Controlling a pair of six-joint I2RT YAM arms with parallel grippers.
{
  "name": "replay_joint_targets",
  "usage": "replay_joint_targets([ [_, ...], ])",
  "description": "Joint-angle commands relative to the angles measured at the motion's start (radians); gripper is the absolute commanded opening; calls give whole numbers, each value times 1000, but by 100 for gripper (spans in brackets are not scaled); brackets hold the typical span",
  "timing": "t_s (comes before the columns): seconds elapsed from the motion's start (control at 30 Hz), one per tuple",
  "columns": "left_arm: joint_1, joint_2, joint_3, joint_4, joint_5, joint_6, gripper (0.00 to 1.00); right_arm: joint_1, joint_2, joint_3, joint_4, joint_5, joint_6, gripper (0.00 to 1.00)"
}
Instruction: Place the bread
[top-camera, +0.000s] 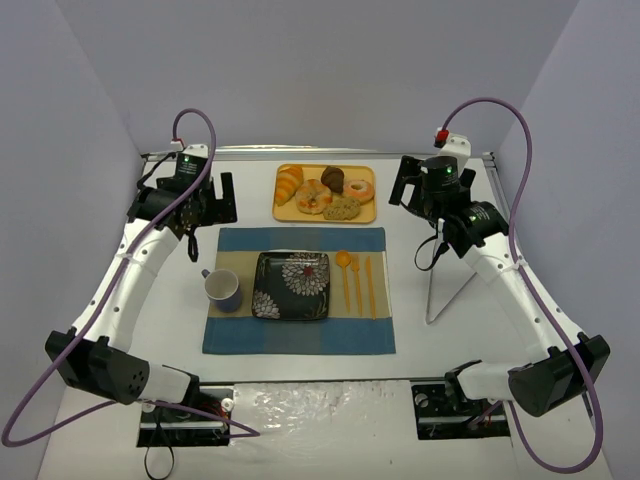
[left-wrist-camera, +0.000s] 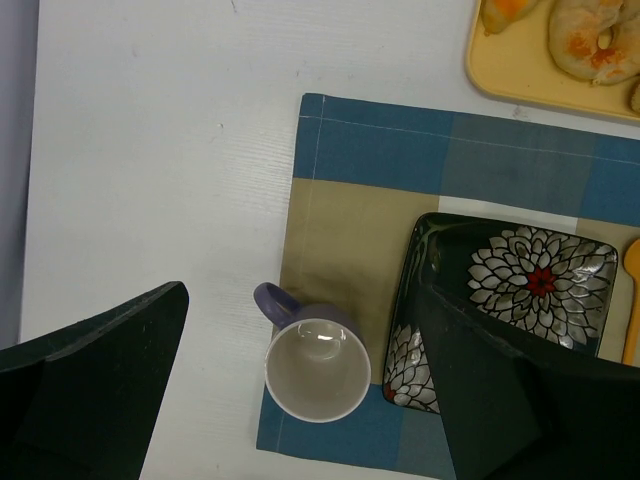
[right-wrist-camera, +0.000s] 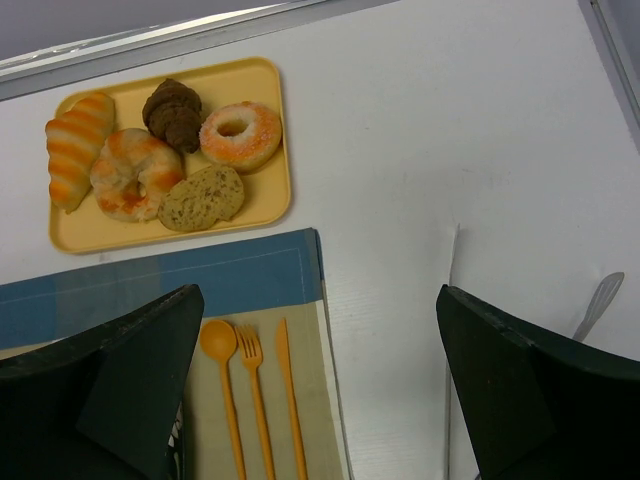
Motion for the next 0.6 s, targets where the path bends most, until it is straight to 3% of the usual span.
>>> replay_joint_targets([
  [0.0,-14,-45,19,39,11,22,97,16,-17,23,40,26,-5,100],
  [0.23,-27,-74,-16,55,38,48,97,15,-31,4,42,43,-9,100],
  [0.57,-60,-54,-109,84,100,19,97,-13,28,-102,-47,253,84,100],
])
